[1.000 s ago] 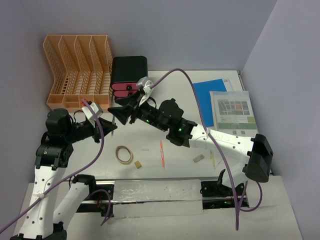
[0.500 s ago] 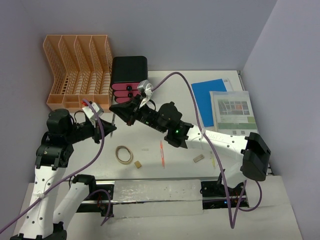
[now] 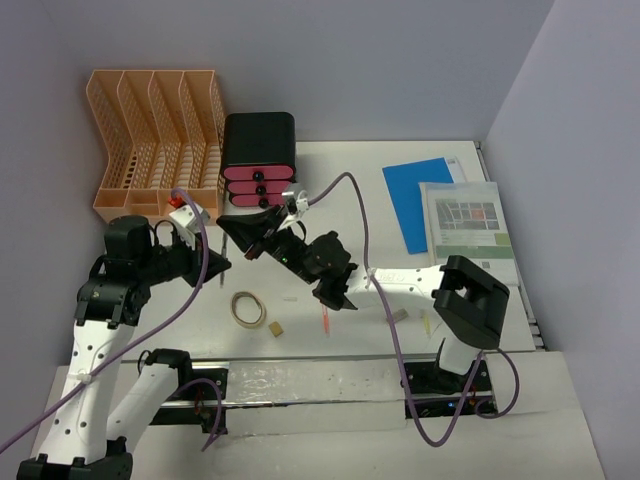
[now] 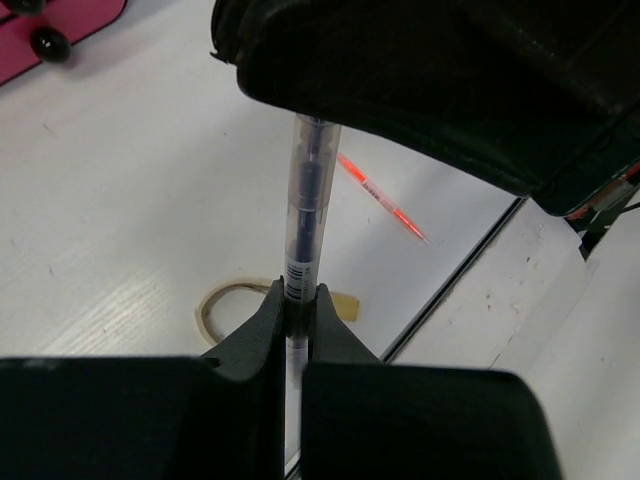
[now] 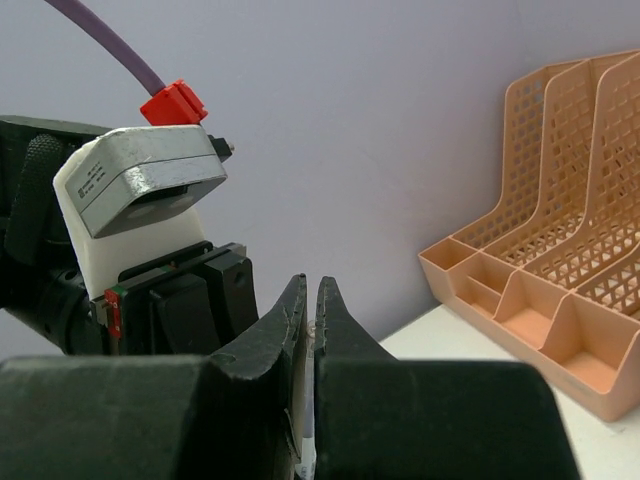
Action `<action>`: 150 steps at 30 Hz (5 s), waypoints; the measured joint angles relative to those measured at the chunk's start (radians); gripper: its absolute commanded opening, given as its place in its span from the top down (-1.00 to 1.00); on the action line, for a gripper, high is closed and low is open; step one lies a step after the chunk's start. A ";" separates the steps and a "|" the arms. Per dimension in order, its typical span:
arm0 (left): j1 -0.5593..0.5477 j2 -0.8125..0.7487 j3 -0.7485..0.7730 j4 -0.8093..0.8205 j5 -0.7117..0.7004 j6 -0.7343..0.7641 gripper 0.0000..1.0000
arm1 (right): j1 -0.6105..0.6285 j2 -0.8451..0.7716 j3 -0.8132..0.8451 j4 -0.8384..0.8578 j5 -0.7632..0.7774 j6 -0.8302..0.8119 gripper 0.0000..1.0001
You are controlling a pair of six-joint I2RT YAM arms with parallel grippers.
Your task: Organize the desk
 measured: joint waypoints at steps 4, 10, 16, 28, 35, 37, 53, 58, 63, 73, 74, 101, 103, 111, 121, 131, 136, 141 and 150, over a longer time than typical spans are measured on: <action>0.000 -0.004 0.000 -0.045 -0.031 0.000 1.00 | 0.017 0.045 -0.016 0.080 0.037 0.028 1.00; -0.002 -0.004 0.000 -0.103 -0.066 0.027 1.00 | 0.026 0.058 -0.083 0.150 0.072 0.064 1.00; -0.002 -0.007 -0.011 -0.131 -0.087 0.049 1.00 | 0.044 0.075 -0.100 0.168 0.115 0.078 1.00; -0.002 -0.012 -0.031 -0.136 -0.114 0.071 1.00 | 0.050 0.071 -0.090 0.129 0.123 0.078 0.67; 0.015 -0.020 -0.056 0.087 -0.199 0.092 1.00 | 0.053 -0.052 -0.090 -0.162 0.012 0.036 0.31; 0.027 -0.011 -0.056 0.191 -0.243 0.087 1.00 | 0.063 -0.063 -0.095 -0.249 -0.041 0.031 0.20; 0.106 0.028 -0.082 0.410 -0.458 0.084 0.99 | -0.060 0.045 0.326 -0.904 0.326 0.055 -0.42; 0.133 0.045 -0.134 0.451 -0.511 0.083 1.00 | -0.061 0.273 0.674 -1.114 0.597 0.072 -0.33; 0.154 0.053 -0.155 0.455 -0.521 0.083 1.00 | -0.070 0.432 0.793 -1.201 0.766 0.071 -0.27; 0.158 0.051 -0.155 0.461 -0.467 0.084 1.00 | -0.155 0.624 0.978 -1.266 0.839 0.085 -0.25; 0.158 0.052 -0.155 0.461 -0.460 0.084 1.00 | -0.165 0.634 0.994 -1.268 0.835 0.087 -0.25; 0.166 0.083 -0.146 0.454 -0.365 0.084 1.00 | -0.222 0.775 1.145 -1.198 0.704 0.058 -0.03; 0.168 0.083 -0.146 0.454 -0.362 0.084 1.00 | -0.226 0.777 1.145 -1.197 0.704 0.059 -0.01; 0.169 0.083 -0.145 0.454 -0.344 0.084 1.00 | -0.229 0.777 1.145 -1.194 0.705 0.052 -0.01; 0.169 0.083 -0.145 0.452 -0.332 0.084 1.00 | -0.229 0.777 1.149 -1.192 0.712 0.020 0.06; 0.169 0.083 -0.146 0.448 -0.328 0.084 1.00 | -0.225 0.777 1.149 -1.180 0.717 -0.016 0.47; 0.169 0.083 -0.145 0.447 -0.324 0.085 1.00 | -0.224 0.777 1.149 -1.179 0.718 -0.024 1.00; 0.169 0.083 -0.145 0.446 -0.321 0.085 1.00 | -0.216 0.776 1.142 -1.170 0.720 -0.039 1.00; 0.169 0.083 -0.145 0.442 -0.317 0.085 1.00 | -0.150 0.630 0.871 -1.052 0.766 -0.049 1.00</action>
